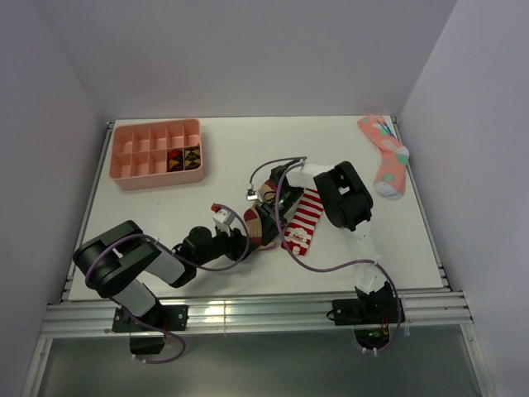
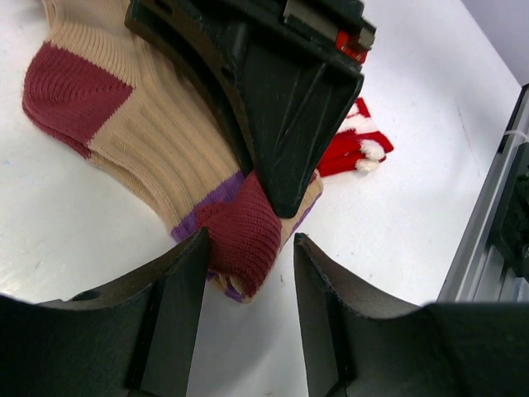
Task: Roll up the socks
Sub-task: Roll the sock at the center of the board.
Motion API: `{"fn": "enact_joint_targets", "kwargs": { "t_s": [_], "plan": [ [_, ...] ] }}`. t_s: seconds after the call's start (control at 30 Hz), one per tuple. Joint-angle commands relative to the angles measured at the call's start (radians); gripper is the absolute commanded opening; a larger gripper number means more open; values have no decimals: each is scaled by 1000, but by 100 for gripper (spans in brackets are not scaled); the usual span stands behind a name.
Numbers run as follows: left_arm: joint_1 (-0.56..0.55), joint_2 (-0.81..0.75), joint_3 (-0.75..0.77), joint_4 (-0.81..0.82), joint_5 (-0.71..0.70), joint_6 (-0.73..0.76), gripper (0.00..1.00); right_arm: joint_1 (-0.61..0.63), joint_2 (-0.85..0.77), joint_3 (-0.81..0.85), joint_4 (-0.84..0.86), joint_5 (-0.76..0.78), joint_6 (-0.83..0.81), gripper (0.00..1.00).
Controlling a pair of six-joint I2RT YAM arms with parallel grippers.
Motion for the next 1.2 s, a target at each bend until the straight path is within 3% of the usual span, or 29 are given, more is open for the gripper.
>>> {"fn": "enact_joint_targets", "kwargs": {
  "t_s": [0.0,0.37,0.57,0.8,1.03,1.17],
  "plan": [
    [-8,25,25,63,12,17,51,-13,12,25,-11,21,-10,23],
    [-22,68,68,3,3,19,51,-24,22,31,-29,11,-16,23],
    [-26,62,119,-115,-21,14,45,-30,22,26,-38,9,-22,23],
    [-40,61,182,-285,-52,1,28,-39,27,22,-29,8,-2,23],
    [-52,74,249,-455,-60,-24,0,-45,12,8,20,21,42,29],
    [-52,83,294,-543,-54,-39,0,-50,-22,-17,66,37,81,39]
  ]
}}
